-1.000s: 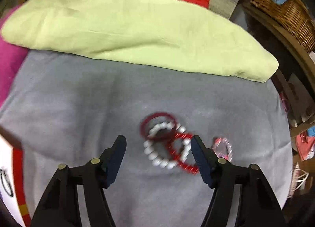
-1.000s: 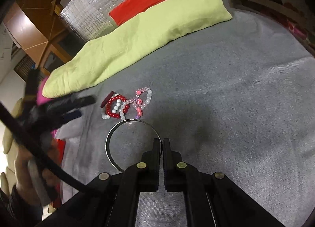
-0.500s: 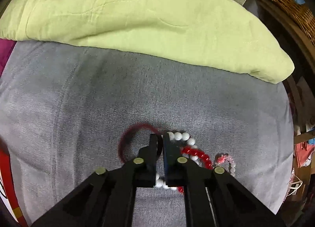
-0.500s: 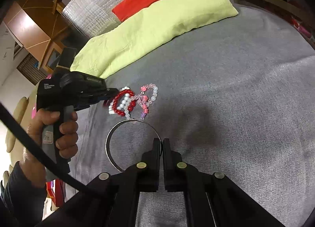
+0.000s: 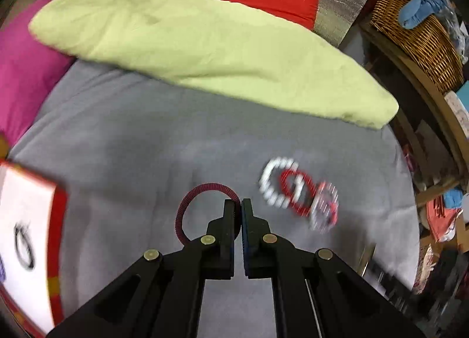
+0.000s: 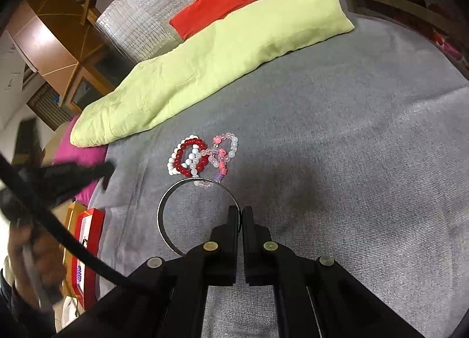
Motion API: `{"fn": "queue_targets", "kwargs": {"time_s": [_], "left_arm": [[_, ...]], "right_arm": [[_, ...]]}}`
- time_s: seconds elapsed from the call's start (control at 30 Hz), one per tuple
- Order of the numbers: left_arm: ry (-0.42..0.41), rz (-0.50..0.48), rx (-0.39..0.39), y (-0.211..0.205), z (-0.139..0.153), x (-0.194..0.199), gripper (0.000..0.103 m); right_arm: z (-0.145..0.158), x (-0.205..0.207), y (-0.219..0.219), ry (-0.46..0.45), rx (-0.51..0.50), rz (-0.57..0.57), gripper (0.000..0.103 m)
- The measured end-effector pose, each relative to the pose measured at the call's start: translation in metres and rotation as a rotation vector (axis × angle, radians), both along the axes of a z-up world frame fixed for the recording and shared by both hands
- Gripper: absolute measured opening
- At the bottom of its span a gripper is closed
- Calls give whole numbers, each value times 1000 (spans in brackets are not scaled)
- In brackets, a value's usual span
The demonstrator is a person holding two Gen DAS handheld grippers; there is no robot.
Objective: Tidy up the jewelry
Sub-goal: 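Carry both bangles over the red-rimmed tray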
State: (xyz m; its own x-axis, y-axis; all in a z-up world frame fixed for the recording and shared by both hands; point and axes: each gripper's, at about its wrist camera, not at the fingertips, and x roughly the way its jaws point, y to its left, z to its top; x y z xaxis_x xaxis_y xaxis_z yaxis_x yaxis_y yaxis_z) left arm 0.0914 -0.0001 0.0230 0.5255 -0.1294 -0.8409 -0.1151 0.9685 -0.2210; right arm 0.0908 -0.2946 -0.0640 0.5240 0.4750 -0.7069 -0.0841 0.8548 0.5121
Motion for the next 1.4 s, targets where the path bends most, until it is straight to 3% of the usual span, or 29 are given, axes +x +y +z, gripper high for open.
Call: {"fn": "queue_targets", "kwargs": {"time_s": [0.2, 0.4, 0.7, 0.93, 1.1, 1.4], "left_arm": [[-28, 61, -1, 41, 2, -64, 5], [-86, 177, 9, 114, 22, -122, 5], [-89, 358, 23, 226, 21, -181, 4], [-65, 414, 9, 257, -3, -196, 4], [-43, 436, 27, 265, -19, -196, 4], [-23, 461, 40, 277, -36, -192, 5]], "right_arm": [[3, -10, 10, -22, -60, 16, 3], [13, -29, 29, -27, -100, 53, 3], [68, -63, 157, -109, -96, 313, 3], [100, -86, 282, -171, -123, 516, 3], [95, -87, 345, -170, -179, 577, 3], [73, -63, 393, -135, -250, 596, 3]]}}
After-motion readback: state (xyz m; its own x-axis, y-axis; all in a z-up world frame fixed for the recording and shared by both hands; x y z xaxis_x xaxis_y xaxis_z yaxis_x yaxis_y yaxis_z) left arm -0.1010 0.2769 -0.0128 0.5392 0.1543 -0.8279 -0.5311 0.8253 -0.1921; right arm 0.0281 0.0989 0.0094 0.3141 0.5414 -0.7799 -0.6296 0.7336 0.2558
